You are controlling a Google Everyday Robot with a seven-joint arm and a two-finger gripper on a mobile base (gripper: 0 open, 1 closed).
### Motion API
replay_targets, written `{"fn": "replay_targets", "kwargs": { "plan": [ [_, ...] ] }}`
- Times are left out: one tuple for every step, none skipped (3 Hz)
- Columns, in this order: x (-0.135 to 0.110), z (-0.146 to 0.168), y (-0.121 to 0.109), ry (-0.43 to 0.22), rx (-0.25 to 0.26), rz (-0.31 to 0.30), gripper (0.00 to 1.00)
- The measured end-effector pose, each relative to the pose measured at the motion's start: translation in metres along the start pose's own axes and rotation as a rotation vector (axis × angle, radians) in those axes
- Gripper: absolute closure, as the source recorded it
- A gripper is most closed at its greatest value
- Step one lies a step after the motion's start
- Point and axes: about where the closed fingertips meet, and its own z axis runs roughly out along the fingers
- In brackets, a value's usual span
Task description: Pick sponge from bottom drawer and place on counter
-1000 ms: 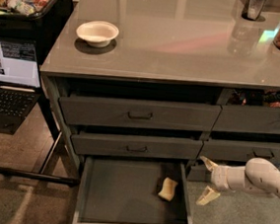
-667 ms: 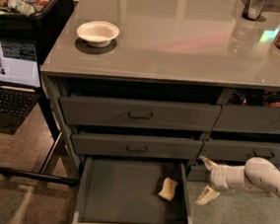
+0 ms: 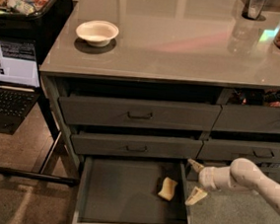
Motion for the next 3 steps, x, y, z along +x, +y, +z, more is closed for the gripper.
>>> {"fn": "replay_targets", "kwargs": {
  "plan": [
    [0.01,0.061,0.016,-0.026,-0.054,0.008,0.0],
    [0.022,0.111,0.033,-0.005,-0.097,0.022,0.0],
    [0.022,0.111,0.033,-0.005,-0.097,0.022,0.0]
  ]
}}
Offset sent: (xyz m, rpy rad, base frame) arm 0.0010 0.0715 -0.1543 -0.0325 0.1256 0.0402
